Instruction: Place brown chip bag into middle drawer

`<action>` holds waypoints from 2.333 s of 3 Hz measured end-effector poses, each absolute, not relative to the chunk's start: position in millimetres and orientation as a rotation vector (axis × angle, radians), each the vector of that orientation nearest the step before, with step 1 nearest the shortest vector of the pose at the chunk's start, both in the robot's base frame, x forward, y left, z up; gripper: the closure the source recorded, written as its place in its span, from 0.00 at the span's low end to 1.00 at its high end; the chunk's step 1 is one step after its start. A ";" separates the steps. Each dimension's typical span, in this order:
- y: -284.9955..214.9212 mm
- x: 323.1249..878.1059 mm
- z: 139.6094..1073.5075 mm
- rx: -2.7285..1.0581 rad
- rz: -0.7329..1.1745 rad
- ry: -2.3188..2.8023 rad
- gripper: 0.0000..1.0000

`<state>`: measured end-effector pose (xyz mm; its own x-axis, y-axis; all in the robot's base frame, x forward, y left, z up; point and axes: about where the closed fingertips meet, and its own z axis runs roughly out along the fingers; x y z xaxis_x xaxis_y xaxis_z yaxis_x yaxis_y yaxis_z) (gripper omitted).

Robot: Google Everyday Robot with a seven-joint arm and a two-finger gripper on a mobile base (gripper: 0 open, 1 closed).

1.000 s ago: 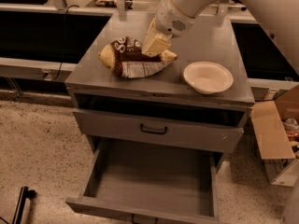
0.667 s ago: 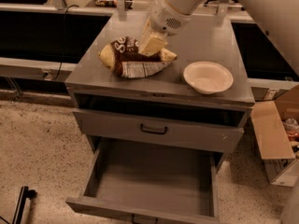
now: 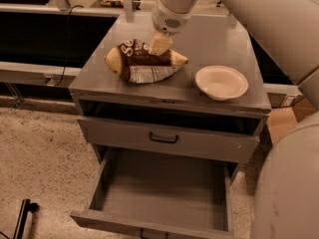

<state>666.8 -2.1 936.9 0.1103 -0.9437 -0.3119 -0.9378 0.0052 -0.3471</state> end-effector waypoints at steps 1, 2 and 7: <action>-2.1 685.6 924.4 -1.928 -0.072 1.851 0.13; -2.8 692.5 912.3 -1.927 -0.088 1.873 0.00; 16.9 648.3 980.3 -1.736 0.200 1.721 1.00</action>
Offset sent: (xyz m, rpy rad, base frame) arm 0.0329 -0.0042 -0.0352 -0.0710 -0.0088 -0.0605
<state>648.3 16.9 980.3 0.1162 -0.8281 -0.5483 -0.9318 0.1003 -0.3489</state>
